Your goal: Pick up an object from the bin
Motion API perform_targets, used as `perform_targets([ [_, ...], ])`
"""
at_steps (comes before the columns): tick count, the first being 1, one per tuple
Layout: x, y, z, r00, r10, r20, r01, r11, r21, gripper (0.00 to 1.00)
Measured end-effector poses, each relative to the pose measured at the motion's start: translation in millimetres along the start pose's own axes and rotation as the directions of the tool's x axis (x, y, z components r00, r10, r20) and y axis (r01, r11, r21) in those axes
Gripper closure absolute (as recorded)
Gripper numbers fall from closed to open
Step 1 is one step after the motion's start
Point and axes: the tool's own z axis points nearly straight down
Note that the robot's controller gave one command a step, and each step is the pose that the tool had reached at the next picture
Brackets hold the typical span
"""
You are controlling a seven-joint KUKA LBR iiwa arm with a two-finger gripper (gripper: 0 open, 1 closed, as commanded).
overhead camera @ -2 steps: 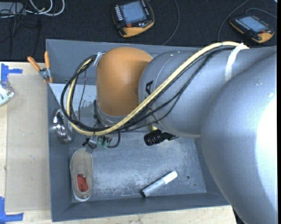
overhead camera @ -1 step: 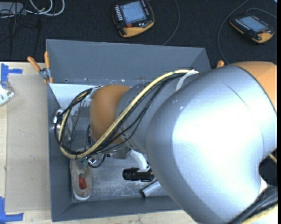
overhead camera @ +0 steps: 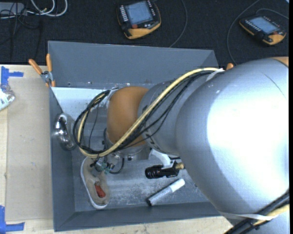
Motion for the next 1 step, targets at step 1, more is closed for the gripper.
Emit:
perform_targets([
  [1,-11.0,-54.9,-2.7,0.995,0.096,0.012,-0.096,0.995,-0.027,1.0],
])
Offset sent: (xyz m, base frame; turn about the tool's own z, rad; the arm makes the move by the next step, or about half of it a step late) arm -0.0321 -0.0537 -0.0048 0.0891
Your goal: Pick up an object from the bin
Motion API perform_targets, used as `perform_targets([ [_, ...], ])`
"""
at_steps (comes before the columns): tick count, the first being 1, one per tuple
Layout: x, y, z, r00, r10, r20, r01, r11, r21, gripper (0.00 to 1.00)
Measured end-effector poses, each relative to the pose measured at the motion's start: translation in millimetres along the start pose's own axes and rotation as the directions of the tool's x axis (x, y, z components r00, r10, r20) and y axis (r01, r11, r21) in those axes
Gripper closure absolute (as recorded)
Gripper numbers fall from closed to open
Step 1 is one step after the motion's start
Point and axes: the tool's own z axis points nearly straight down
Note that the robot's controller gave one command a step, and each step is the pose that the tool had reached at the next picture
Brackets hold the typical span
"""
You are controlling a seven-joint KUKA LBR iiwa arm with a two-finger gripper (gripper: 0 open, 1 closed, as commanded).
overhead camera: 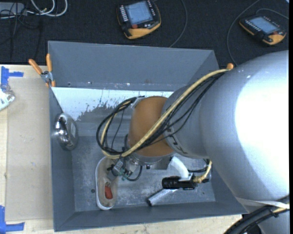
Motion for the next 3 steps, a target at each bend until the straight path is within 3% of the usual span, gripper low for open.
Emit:
perform_targets([
  [1,-1.4,-5,4,1.0,0.0,0.0,0.0,1.0,0.016,0.0],
  [2,32.3,-5,-15,0.911,-0.412,0.003,0.412,0.911,0.01,0.0],
  [3,-68.8,43,7,0.919,-0.395,0.005,0.395,0.919,0.008,0.0],
])
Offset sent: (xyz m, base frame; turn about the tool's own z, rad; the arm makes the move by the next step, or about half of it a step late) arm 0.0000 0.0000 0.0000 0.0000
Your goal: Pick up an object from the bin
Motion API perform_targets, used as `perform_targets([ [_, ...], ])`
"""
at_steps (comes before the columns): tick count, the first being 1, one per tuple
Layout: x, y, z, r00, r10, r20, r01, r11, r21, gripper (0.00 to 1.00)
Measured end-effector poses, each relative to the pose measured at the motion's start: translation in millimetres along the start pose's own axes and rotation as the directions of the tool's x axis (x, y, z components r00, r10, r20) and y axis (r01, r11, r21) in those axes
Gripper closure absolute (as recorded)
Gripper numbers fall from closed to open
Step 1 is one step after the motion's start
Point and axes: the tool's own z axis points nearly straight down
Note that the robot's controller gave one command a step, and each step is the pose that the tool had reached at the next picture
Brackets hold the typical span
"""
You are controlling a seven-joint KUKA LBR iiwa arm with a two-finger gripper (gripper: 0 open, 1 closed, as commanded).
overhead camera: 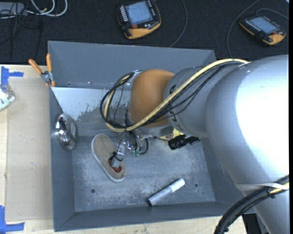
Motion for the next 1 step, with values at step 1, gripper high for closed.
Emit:
perform_targets([
  [1,1.4,0.5,-1.3,1.0,0.0,-0.002,0.0,1.0,0.0,1.0],
])
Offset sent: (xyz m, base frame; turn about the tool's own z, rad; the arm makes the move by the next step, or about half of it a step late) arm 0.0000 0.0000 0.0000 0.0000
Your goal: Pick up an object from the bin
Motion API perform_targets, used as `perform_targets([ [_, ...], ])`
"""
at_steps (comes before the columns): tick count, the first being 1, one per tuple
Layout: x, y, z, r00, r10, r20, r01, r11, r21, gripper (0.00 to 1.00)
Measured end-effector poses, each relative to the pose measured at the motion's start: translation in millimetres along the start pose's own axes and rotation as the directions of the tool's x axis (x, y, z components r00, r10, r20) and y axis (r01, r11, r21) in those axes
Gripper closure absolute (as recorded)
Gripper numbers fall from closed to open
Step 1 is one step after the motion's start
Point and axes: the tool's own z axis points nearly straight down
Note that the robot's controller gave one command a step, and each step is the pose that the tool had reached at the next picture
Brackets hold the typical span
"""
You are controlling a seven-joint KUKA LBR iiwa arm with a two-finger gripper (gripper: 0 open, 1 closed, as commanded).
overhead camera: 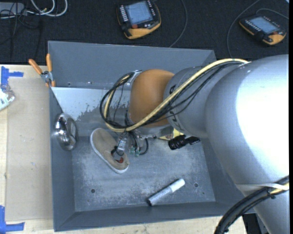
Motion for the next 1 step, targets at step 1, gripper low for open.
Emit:
perform_targets([
  [1,12.1,26.7,0.6,0.959,-0.284,0.005,0.284,0.959,-0.001,1.0],
])
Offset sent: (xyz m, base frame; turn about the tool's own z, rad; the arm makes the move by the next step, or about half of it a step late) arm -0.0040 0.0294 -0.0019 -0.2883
